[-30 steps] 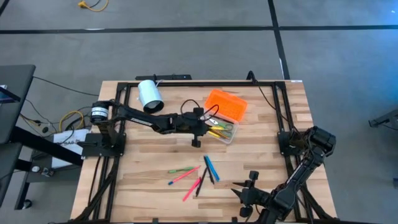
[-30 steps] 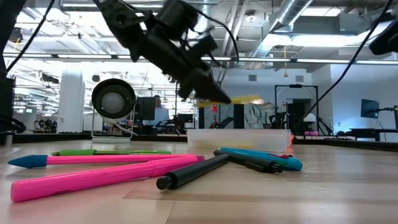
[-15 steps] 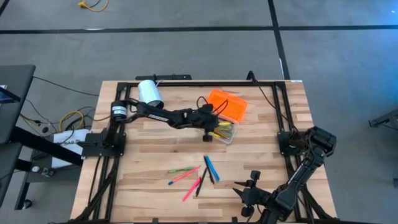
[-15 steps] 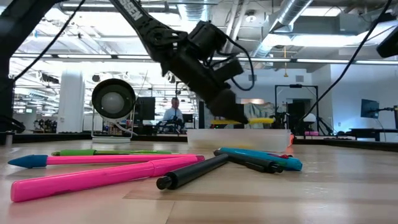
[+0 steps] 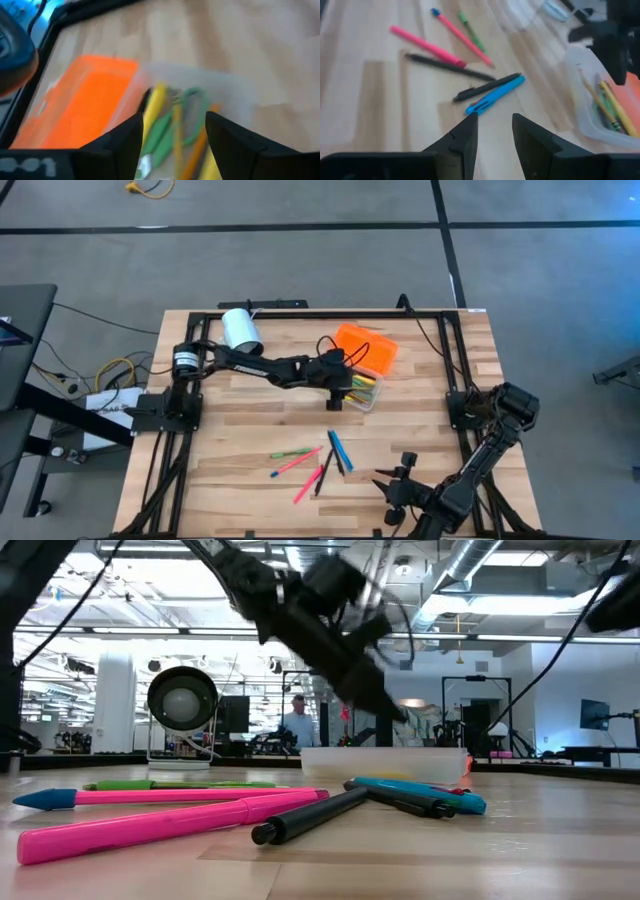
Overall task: Pick & place school supplies into a supply box
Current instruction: Put the blue pen into the supply box
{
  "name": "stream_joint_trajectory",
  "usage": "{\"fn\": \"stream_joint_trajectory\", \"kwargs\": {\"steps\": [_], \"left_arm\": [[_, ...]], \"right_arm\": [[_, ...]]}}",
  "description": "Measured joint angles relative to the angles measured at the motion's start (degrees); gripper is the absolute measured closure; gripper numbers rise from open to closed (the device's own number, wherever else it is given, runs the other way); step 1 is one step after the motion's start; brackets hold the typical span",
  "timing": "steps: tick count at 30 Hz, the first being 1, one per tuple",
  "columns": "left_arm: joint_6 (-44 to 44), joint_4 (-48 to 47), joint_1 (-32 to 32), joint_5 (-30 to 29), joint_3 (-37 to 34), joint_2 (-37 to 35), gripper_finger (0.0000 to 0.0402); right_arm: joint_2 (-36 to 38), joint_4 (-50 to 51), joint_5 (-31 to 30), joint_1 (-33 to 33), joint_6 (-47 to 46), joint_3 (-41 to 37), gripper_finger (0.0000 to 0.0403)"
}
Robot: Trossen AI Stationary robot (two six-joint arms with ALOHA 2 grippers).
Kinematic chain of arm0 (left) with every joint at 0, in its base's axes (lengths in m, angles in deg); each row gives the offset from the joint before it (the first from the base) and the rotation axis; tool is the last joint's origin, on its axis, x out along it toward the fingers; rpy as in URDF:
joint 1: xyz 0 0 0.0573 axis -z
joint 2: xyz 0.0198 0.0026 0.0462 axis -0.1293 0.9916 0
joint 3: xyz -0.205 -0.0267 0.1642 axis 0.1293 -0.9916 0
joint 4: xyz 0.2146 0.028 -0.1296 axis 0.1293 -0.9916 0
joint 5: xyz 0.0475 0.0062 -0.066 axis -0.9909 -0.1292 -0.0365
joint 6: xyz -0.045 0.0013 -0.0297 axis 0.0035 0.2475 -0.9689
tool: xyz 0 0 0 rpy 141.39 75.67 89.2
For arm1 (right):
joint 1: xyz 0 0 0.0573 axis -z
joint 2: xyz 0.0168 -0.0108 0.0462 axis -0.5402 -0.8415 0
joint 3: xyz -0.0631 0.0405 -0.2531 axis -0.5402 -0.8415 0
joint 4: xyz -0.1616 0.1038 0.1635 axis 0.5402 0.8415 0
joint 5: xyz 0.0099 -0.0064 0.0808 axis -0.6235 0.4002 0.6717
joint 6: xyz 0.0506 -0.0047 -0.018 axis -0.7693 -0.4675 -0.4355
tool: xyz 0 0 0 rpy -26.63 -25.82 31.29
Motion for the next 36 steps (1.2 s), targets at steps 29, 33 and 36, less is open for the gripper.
{"fn": "stream_joint_trajectory", "kwargs": {"steps": [29, 33, 36], "left_arm": [[-15.95, -28.98, 25.63, -5.72, -20.69, -37.99, 0.0193], [-20.88, -22.78, 30.07, -11.42, -29.24, -42.64, 0.0193], [-24.23, -18.42, 33.28, -15.62, -35.32, -45.51, 0.0193]], "right_arm": [[0.0, -16.33, 21.15, 21.86, 5.83, 0.01, 0.0288], [0.02, -16.38, 21.17, 23.58, 6.33, 0.01, 0.0288], [0.02, -16.08, 24.37, 25.31, 6.23, 0.01, 0.0288]]}}
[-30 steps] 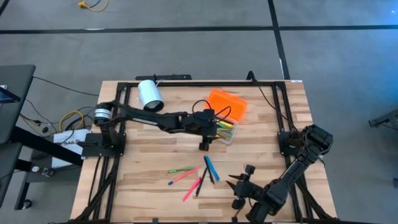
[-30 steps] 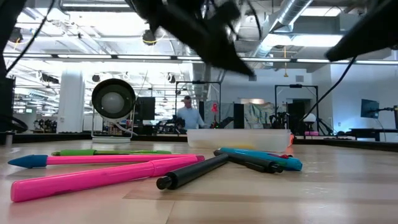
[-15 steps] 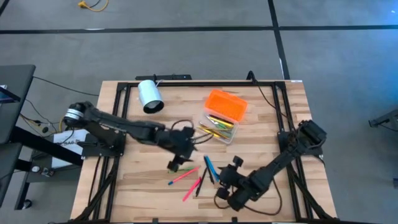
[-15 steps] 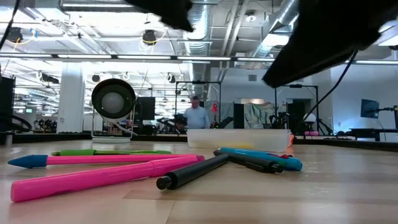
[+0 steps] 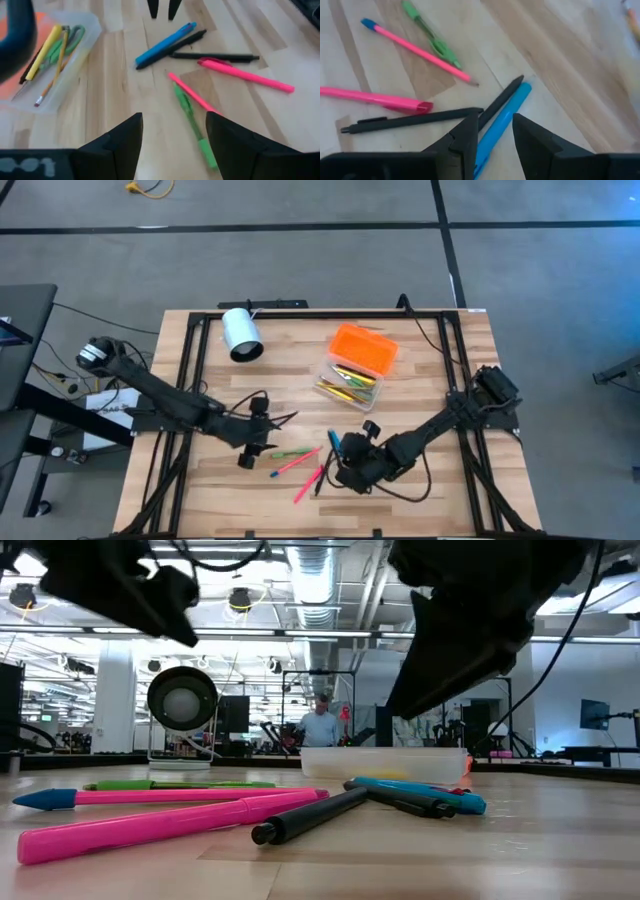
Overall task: Pick & place school supplies into a supply box
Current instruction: Put the blue pen into the supply box
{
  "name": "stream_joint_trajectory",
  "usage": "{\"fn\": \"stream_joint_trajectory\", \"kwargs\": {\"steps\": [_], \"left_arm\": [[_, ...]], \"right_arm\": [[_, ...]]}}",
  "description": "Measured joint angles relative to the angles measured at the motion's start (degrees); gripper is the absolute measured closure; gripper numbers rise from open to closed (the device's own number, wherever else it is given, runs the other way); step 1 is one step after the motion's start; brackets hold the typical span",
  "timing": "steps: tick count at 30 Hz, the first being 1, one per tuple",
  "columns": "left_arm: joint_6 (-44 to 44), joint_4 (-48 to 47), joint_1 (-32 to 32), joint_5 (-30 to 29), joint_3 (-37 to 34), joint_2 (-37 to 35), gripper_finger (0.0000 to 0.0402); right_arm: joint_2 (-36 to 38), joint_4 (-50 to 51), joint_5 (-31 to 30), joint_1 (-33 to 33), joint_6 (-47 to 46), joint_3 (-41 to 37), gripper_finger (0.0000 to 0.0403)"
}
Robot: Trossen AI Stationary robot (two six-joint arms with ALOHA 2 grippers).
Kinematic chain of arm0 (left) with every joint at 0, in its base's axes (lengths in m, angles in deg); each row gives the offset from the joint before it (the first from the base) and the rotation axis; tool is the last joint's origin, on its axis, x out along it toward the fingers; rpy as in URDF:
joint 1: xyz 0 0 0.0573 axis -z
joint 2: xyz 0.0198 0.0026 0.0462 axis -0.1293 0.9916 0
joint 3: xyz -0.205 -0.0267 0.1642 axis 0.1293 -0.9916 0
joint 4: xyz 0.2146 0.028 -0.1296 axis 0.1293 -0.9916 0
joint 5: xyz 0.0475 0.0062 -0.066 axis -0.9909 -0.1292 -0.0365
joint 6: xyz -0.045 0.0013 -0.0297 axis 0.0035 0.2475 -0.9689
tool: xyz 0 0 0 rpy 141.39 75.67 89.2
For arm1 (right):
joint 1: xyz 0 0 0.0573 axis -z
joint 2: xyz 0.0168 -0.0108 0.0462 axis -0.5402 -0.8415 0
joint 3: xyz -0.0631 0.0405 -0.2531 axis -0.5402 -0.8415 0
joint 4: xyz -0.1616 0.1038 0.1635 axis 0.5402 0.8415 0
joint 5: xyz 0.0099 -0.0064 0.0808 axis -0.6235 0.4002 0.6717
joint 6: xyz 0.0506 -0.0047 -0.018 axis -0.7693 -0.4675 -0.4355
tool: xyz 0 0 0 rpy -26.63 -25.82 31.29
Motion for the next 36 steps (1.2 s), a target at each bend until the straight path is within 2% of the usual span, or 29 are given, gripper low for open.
{"fn": "stream_joint_trajectory", "kwargs": {"steps": [3, 6, 11, 21, 31, 36], "left_arm": [[-2.73, 4.21, 3.11, -5.38, -4.81, -2.35, 0.0193], [-4.42, 7.64, 5.76, -10.73, -8.18, -3.47, 0.0193], [-6.6, 8.71, 8.93, -14.51, -9.66, -3.68, 0.0193], [-6.42, 10.67, 11.64, -17.64, -9.66, -3.68, 0.0193], [-5.87, 11.6, 11.64, -17.93, -9.64, -3.68, 0.0193], [-7.43, 11.71, 11.61, -18.38, -9.64, -3.68, 0.0194]], "right_arm": [[0.0, 0.18, 3.74, 1.91, -0.16, -0.04, 0.0288], [0.0, -0.34, 4.26, 3.07, -0.16, -0.02, 0.0288], [-0.57, 1.06, 5.83, 4.2, -2.93, 0.02, 0.0288], [-6.51, -0.76, 10.31, 4.58, -3.08, -0.03, 0.0288], [-6.56, 1.54, 10.88, 4.62, -3.22, 0.22, 0.0288], [-8.16, 5.25, 11.86, 4.61, -4.7, 0.54, 0.0314]]}}
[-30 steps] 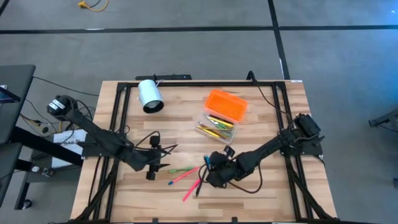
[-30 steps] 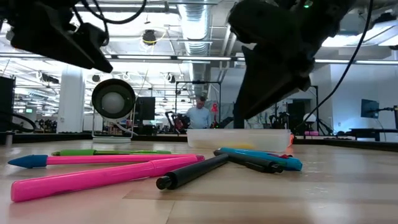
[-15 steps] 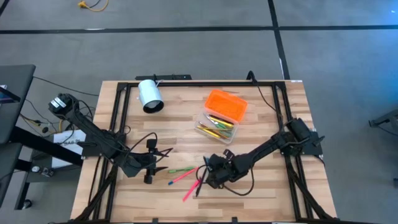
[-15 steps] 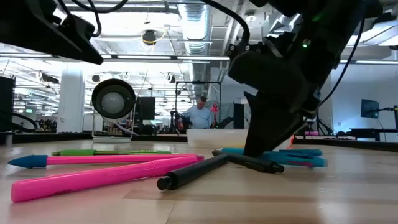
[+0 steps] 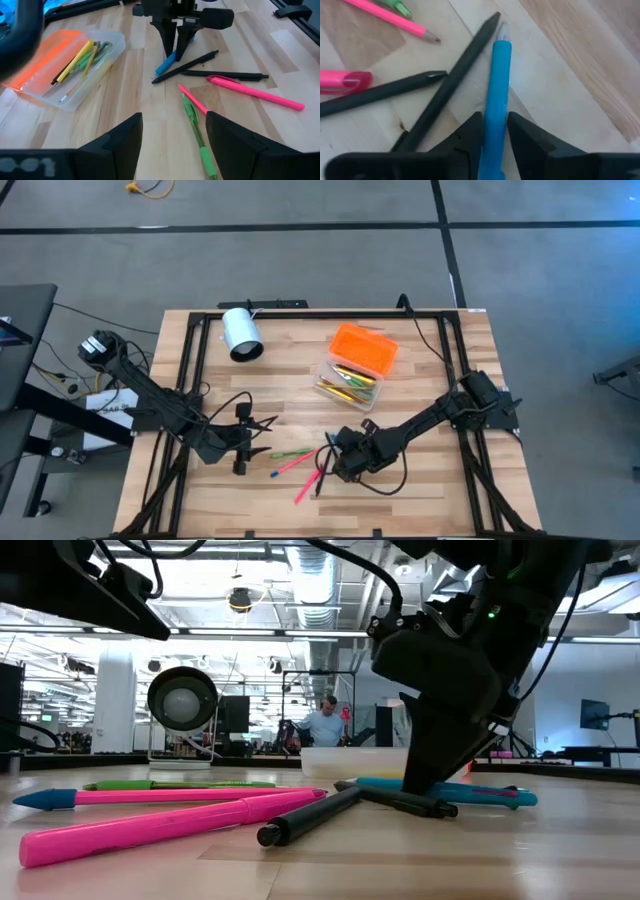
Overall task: Pick & place school supplies into a supply box
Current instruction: Put the blue pen into the supply box
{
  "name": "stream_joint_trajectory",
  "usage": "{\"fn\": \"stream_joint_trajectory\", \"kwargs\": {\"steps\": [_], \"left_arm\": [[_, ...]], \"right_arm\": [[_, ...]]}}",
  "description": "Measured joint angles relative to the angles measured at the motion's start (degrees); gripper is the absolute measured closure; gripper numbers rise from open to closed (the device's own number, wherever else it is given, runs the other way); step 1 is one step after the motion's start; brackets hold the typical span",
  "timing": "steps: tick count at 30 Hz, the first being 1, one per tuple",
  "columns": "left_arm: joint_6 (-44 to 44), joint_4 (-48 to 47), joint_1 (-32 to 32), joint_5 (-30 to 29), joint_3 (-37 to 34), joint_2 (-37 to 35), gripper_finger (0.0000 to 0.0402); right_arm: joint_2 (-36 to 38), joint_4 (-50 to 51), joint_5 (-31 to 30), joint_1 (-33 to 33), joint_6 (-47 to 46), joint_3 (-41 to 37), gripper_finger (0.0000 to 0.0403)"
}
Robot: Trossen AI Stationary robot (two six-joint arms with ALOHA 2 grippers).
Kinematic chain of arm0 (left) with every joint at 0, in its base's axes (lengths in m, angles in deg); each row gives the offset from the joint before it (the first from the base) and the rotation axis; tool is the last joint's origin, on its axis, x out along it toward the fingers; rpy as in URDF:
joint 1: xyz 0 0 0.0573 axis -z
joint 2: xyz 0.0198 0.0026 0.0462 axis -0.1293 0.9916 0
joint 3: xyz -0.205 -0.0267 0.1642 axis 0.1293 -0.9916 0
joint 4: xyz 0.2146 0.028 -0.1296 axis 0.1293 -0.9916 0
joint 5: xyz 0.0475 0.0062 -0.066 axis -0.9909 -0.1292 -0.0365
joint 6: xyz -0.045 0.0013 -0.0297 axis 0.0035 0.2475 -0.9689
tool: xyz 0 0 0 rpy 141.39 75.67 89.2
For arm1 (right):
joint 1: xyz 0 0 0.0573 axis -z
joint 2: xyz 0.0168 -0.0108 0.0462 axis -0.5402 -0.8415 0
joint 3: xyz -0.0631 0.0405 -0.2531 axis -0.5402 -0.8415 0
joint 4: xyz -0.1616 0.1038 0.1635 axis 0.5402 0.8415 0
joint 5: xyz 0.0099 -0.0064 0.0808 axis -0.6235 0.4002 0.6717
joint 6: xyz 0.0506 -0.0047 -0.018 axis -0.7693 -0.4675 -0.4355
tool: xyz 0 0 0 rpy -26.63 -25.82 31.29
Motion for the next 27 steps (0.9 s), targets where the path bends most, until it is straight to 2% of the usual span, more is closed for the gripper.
{"fn": "stream_joint_trajectory", "kwargs": {"steps": [6, 27], "left_arm": [[-0.39, 0.03, -0.02, -0.36, 0.0, 0.0, 0.0194], [-0.06, -0.26, -0.02, -2.24, 0.0, 0.02, 0.0194]], "right_arm": [[-0.45, 0.95, 0.26, -1.18, 2.27, 0.08, 0.0376], [-0.37, 13.35, -6.43, -6.63, -0.56, 0.36, 0.0375]]}}
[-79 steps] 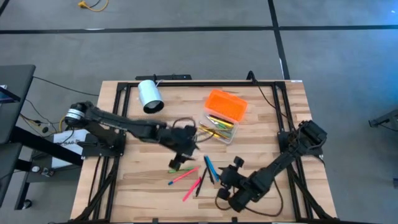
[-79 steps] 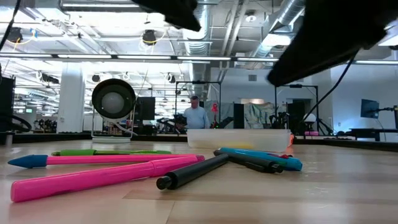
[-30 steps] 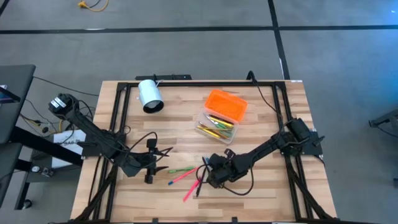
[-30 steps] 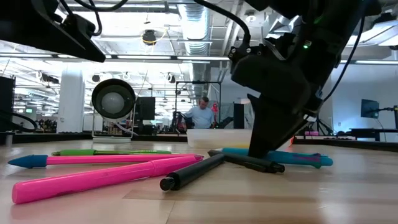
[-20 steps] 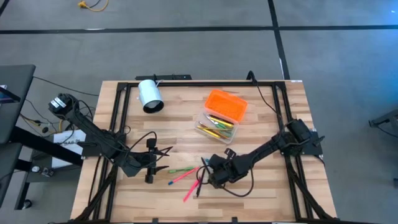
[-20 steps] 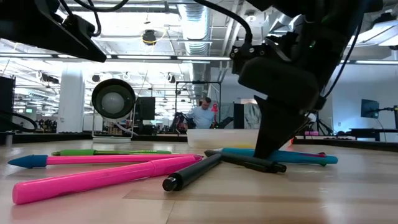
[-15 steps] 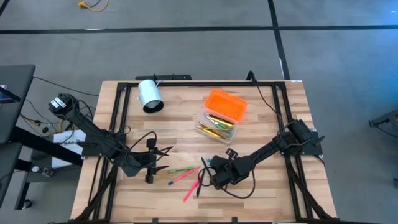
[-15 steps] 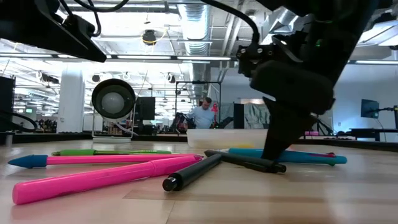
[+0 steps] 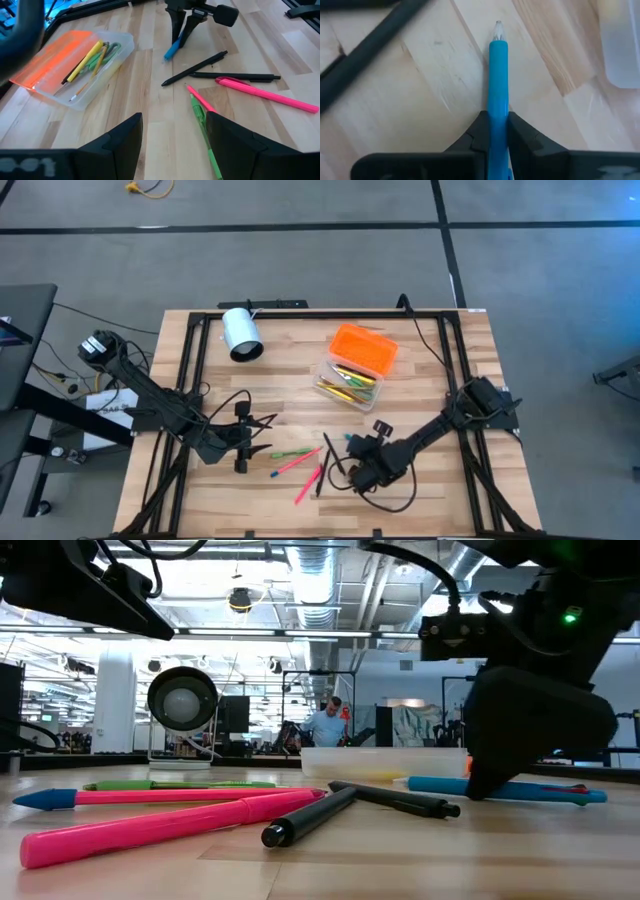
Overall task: Pick & place school supplies into a supply box
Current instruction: Put the blue pen into the supply box
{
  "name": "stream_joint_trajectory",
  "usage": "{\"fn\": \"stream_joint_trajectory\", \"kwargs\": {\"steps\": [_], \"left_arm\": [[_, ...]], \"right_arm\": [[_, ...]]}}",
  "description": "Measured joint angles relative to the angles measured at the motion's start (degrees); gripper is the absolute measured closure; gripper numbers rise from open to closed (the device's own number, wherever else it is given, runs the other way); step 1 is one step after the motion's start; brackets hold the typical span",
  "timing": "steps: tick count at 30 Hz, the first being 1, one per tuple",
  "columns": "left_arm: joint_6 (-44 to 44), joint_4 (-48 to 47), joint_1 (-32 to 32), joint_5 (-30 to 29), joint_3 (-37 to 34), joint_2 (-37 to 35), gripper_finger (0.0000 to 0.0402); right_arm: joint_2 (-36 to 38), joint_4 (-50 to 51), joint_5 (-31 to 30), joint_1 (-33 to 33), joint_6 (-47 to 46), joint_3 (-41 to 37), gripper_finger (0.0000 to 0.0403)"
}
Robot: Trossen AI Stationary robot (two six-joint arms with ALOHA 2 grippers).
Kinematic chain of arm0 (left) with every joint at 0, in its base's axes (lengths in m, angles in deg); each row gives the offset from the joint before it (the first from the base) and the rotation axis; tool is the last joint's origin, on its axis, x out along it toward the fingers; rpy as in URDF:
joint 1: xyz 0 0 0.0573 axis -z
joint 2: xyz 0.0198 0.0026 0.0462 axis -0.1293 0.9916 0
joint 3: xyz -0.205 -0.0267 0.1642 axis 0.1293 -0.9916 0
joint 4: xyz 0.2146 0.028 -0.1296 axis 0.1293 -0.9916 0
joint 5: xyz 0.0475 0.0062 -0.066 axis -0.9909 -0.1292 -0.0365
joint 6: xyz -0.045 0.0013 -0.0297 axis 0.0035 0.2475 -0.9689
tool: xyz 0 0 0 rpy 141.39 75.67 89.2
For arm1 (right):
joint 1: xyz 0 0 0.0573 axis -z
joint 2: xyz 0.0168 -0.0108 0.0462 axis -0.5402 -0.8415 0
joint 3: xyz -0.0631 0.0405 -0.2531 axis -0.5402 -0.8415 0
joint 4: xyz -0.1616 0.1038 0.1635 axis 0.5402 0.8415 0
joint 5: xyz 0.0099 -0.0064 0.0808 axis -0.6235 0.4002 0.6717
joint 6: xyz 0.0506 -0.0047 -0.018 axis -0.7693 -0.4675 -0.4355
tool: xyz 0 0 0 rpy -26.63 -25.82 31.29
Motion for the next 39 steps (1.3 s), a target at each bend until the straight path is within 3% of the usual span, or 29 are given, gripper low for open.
{"fn": "stream_joint_trajectory", "kwargs": {"steps": [7, 23, 39], "left_arm": [[0.34, -0.09, 0.02, -0.03, 0.02, 0.0, 0.0194], [0.34, -0.43, 0.01, -0.03, 0.02, 0.02, 0.0194], [-0.12, -1.4, 0.0, -0.03, 0.04, 0.04, 0.0194]], "right_arm": [[0.28, 1.35, -0.91, -0.09, 0.0, 0.41, 0.0375], [0.08, 18.01, -6.91, 1.48, 1.18, 9.52, 0.0374], [0.2, 21.25, -14.0, 14.06, 13.78, 13.99, 0.0372]]}}
